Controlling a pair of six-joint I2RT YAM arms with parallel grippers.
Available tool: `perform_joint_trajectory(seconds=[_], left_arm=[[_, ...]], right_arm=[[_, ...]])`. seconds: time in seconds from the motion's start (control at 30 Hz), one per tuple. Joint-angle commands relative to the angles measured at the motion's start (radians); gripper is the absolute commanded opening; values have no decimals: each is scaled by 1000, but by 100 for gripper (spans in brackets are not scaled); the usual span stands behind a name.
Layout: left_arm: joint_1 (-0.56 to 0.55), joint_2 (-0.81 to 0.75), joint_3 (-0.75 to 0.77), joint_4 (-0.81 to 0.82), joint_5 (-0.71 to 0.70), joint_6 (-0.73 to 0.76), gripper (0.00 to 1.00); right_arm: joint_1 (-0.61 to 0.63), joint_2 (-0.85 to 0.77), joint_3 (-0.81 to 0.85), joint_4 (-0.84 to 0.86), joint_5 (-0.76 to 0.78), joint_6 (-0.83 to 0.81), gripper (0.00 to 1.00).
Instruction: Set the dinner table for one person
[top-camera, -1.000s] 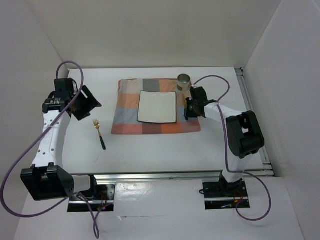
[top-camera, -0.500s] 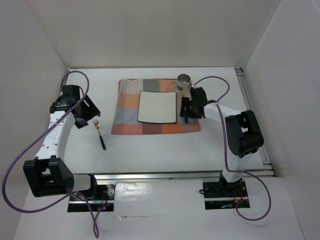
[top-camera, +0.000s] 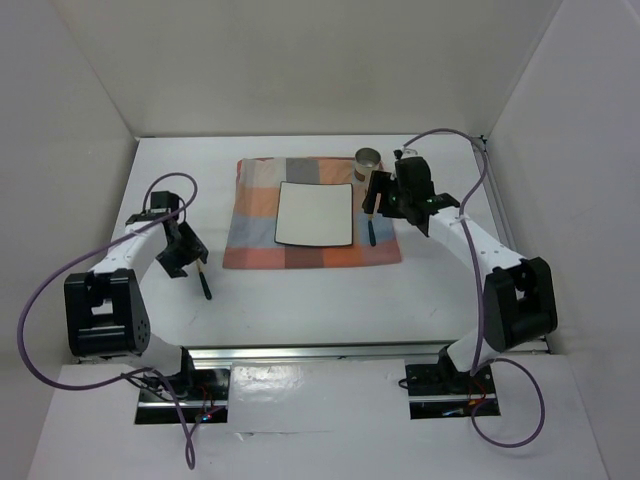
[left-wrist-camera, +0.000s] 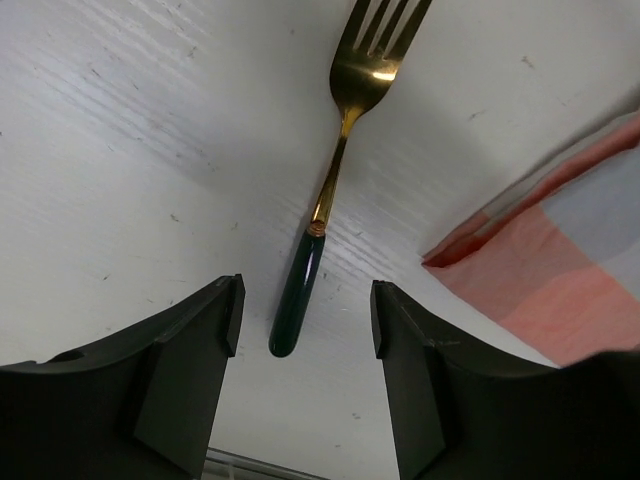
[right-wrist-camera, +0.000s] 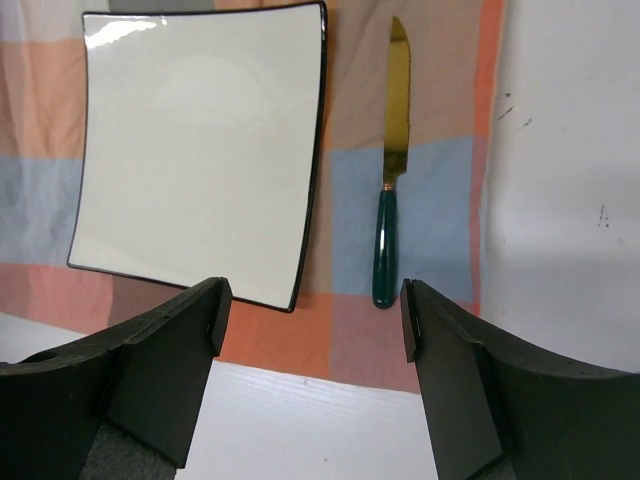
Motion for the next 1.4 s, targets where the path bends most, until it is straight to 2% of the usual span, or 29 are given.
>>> perform_joint_trajectory(seconds=[0.0, 0.43, 0.7, 0.77, 1.03, 1.1, 1.17, 1.23, 1.27, 1.33, 1.37], left_arm=[[-3, 24, -26, 51, 2, -29, 70], [-12, 77, -104, 104, 22, -114, 68], [-21, 41, -168, 100, 16, -128, 58], [-21, 52, -168, 100, 16, -128, 50], [-78, 144, -84, 20, -67, -149, 50], [-92, 144, -84, 11, -87, -158, 42], [-104, 144, -75, 11, -87, -158, 39], [-104, 144, -75, 11, -78, -158, 22], [-104, 144, -61, 11, -78, -158, 9], [-113, 121, -38, -12, -78, -149, 0], [-113, 112, 3, -41, -90, -137, 0]], right_arm=[[3, -60, 50, -50, 9, 6, 81], [3, -93, 69, -78, 9, -1, 81], [3, -93, 78, -87, 20, -1, 81], [12, -93, 78, -87, 20, -1, 81], [12, -102, 69, -87, 20, -1, 81], [12, -102, 69, -87, 20, -1, 81], [12, -102, 69, -87, 20, -1, 81], [12, -102, 59, -87, 20, -1, 81], [12, -102, 59, -87, 20, -1, 81], [12, -102, 59, -87, 20, -1, 81], [12, -102, 59, -87, 20, -1, 81]])
